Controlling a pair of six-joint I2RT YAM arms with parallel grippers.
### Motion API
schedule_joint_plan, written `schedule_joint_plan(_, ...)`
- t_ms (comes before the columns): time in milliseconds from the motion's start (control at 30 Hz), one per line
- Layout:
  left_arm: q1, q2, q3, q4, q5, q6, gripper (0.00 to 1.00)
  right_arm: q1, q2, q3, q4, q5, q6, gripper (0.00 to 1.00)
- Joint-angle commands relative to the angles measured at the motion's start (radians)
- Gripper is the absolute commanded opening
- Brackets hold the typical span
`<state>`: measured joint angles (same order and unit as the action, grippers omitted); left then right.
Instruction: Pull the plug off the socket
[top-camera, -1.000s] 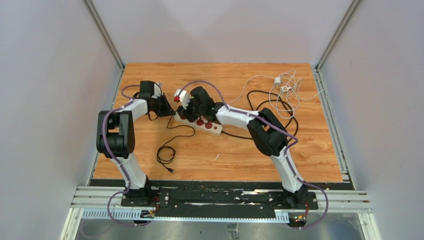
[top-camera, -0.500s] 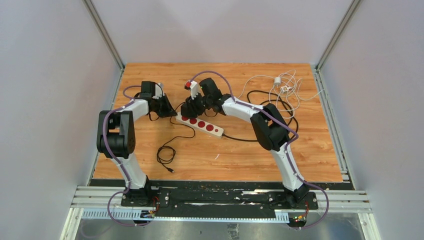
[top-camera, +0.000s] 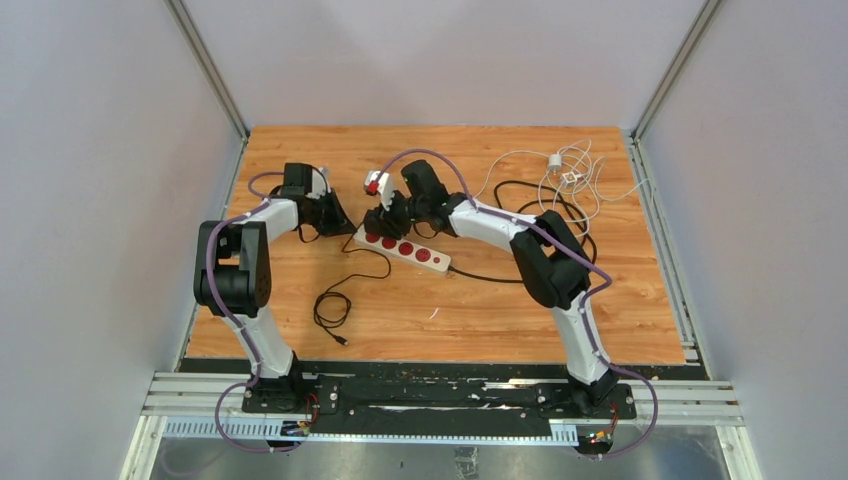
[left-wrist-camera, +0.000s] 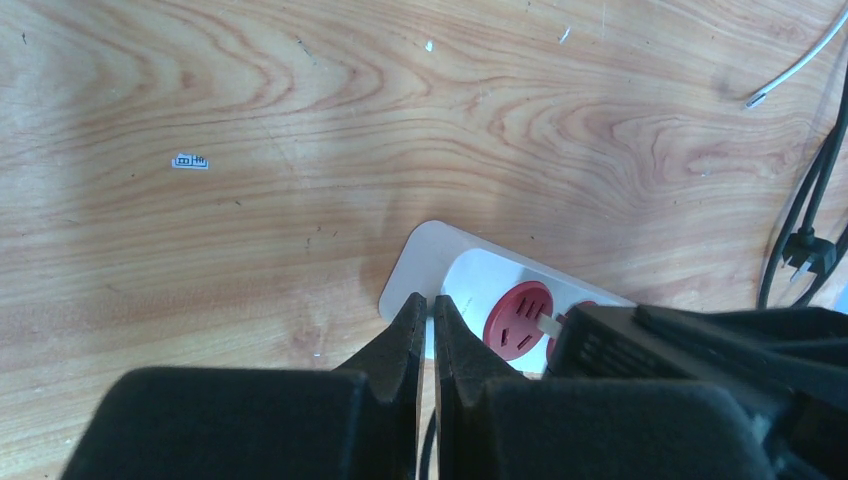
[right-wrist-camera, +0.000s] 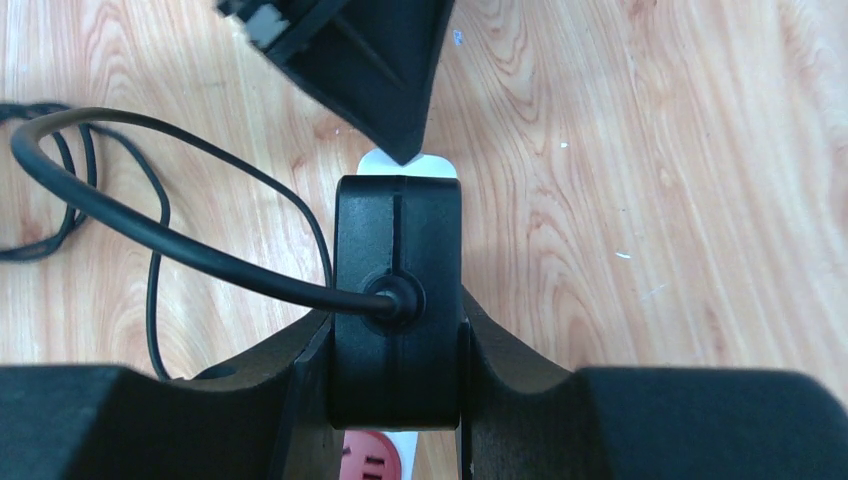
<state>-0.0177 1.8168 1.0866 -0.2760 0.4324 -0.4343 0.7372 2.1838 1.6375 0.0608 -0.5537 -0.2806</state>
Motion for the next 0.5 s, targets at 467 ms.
schedule_joint_plan(467,-0.028,0.038,-0.062,-0.164,-0.003,0.014,0.25,0.01,-0.278,-0.023,-0.055,0.065,0.137,0.0)
